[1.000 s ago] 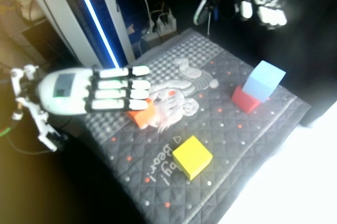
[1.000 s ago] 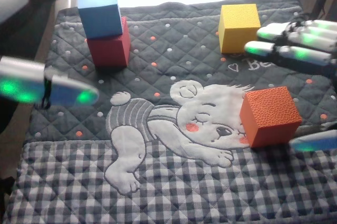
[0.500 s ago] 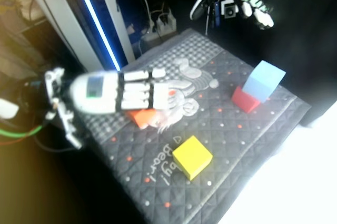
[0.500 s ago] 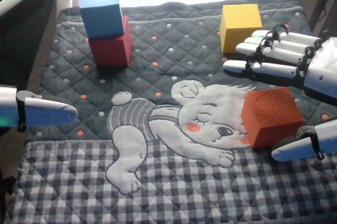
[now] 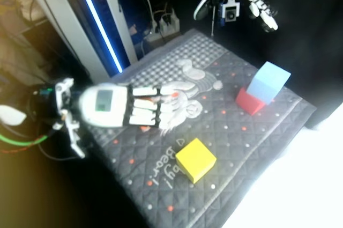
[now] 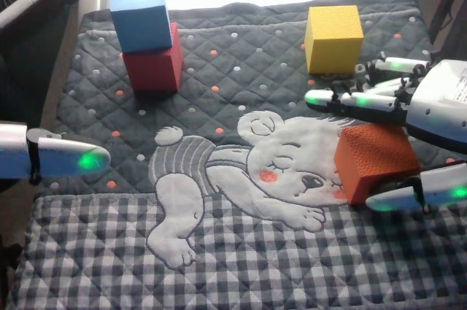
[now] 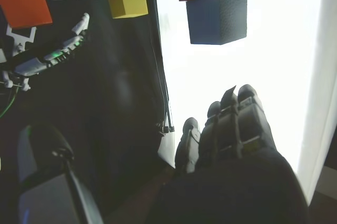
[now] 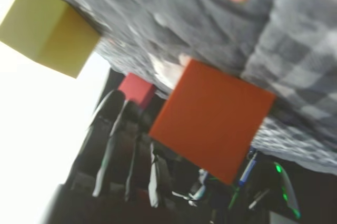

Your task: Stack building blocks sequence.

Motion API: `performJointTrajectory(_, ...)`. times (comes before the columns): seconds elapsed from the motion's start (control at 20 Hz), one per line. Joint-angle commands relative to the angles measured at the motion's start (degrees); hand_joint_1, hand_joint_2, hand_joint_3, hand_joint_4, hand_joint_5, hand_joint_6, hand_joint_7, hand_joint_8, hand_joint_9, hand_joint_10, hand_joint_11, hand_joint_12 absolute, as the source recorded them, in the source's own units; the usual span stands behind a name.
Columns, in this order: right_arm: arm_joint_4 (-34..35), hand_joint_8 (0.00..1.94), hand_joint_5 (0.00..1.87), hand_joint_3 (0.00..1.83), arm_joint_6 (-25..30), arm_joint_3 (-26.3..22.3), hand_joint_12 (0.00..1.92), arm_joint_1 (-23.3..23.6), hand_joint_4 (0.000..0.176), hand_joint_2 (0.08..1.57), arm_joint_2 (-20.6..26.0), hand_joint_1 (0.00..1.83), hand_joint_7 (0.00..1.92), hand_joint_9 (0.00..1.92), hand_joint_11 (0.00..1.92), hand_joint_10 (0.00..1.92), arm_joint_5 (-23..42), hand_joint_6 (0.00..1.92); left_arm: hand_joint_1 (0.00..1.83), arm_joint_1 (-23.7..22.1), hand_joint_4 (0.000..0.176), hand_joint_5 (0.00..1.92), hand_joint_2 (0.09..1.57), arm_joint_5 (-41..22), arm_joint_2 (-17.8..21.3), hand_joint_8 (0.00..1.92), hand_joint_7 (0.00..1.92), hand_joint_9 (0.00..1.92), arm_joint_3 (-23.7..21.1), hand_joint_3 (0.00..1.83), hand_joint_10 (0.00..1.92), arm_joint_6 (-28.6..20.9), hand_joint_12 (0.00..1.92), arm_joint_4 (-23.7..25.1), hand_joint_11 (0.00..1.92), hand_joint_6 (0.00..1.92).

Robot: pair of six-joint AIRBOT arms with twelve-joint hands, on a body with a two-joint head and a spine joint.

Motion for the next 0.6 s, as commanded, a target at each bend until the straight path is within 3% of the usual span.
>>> performJointTrajectory(0.0, 1.5, 0.09, 0.25, 0.0, 0.2, 0.3, 1.57, 0.7, 0.093, 1.06, 0.1, 0.72, 0.8, 0.66, 0.45, 0.95, 5.9, 0.0, 0.75, -0.3, 0.176, 0.0, 0.67, -7.3, -0.2, 0.0, 0.0, 0.0, 0.3, 0.0, 0.0, -0.5, 0.0, -0.8, 0.0, 0.0)
performJointTrajectory(0.05, 1.5, 0.13, 0.28, 0.0, 0.2, 0.4, 1.6, 0.8, 0.085, 1.07, 0.1, 0.76, 0.83, 0.67, 0.54, 1.13, 5.8, 0.0, 0.75, -0.2, 0.176, 0.0, 0.68, -7.3, -0.2, 0.0, 0.0, 0.0, 0.3, 0.0, 0.0, -0.6, 0.0, -0.9, 0.0, 0.0)
performJointTrajectory(0.1, 1.5, 0.38, 0.34, 0.0, 0.2, 0.5, 1.66, 0.9, 0.067, 1.09, 0.1, 0.81, 0.78, 0.65, 0.52, 1.23, 5.7, 0.01, 0.75, 0.1, 0.176, 0.0, 0.67, -7.4, -0.3, 0.0, 0.0, 0.0, 0.3, 0.0, 0.0, -0.7, 0.0, -1.1, 0.0, 0.0)
performJointTrajectory(0.2, 1.5, 1.08, 0.42, 0.0, 0.2, 0.6, 1.83, 0.9, 0.038, 1.12, 0.1, 0.81, 0.58, 0.61, 0.52, 1.5, 5.6, 0.0, 0.76, 0.5, 0.176, 0.0, 0.67, -7.6, -0.3, 0.0, 0.0, 0.0, 0.3, 0.0, 0.0, -0.9, 0.0, -1.3, 0.0, 0.0)
performJointTrajectory(0.25, 1.6, 1.23, 0.47, 0.0, 0.2, 0.6, 1.86, 0.9, 0.028, 1.12, 0.1, 0.83, 0.56, 0.64, 0.58, 1.56, 5.6, 0.01, 0.76, 0.8, 0.176, 0.0, 0.67, -7.9, -0.3, 0.0, 0.0, 0.0, 0.3, 0.0, 0.0, -1.0, 0.0, -1.4, 0.0, 0.0)
performJointTrajectory(0.3, 1.7, 1.36, 0.62, 0.0, 0.2, 0.7, 1.91, 0.9, 0.0, 1.15, 0.1, 0.95, 0.58, 0.69, 0.69, 1.65, 5.5, 0.03, 0.77, 1.1, 0.176, 0.0, 0.67, -8.2, -0.4, 0.0, 0.0, 0.0, 0.3, 0.0, 0.0, -1.1, 0.0, -1.6, 0.0, 0.0)
performJointTrajectory(0.35, 2.0, 1.53, 0.73, 0.0, 0.2, 0.7, 1.92, 0.9, 0.0, 1.15, 0.1, 1.11, 0.63, 0.79, 0.86, 1.81, 5.5, 0.04, 0.77, 1.2, 0.176, 0.0, 0.67, -8.3, -0.4, 0.0, 0.0, 0.0, 0.3, 0.0, 0.0, -1.2, 0.0, -1.7, 0.0, 0.0)
performJointTrajectory(0.4, 2.1, 1.57, 0.85, 0.0, 0.2, 0.8, 1.92, 1.1, 0.0, 1.16, 0.1, 1.15, 0.79, 0.99, 1.09, 1.84, 5.5, 0.89, 0.77, 1.2, 0.176, 0.0, 0.67, -8.3, -0.5, 0.0, 0.0, 0.0, 0.3, 0.0, 0.0, -1.2, 0.0, -1.8, 0.0, 0.0)
performJointTrajectory(0.45, 2.1, 1.71, 0.87, 0.0, 0.2, 0.9, 1.92, 1.2, 0.0, 1.16, 0.0, 1.15, 0.9, 1.14, 1.27, 1.91, 5.5, 1.08, 0.78, 1.2, 0.176, 0.0, 0.68, -8.3, -0.6, 0.0, 0.0, 0.0, 0.4, 0.0, 0.0, -1.2, 0.0, -1.8, 0.0, 0.0)
performJointTrajectory(0.55, 2.1, 1.11, 0.92, 0.0, 0.2, 1.1, 1.74, 2.0, 0.0, 1.14, 0.0, 1.15, 1.09, 1.24, 1.23, 1.41, 5.5, 1.07, 0.79, 1.2, 0.176, 0.0, 0.68, -8.3, -0.6, 0.0, 0.0, 0.0, 0.4, 0.0, 0.0, -1.4, 0.0, -1.8, 0.0, 0.0)
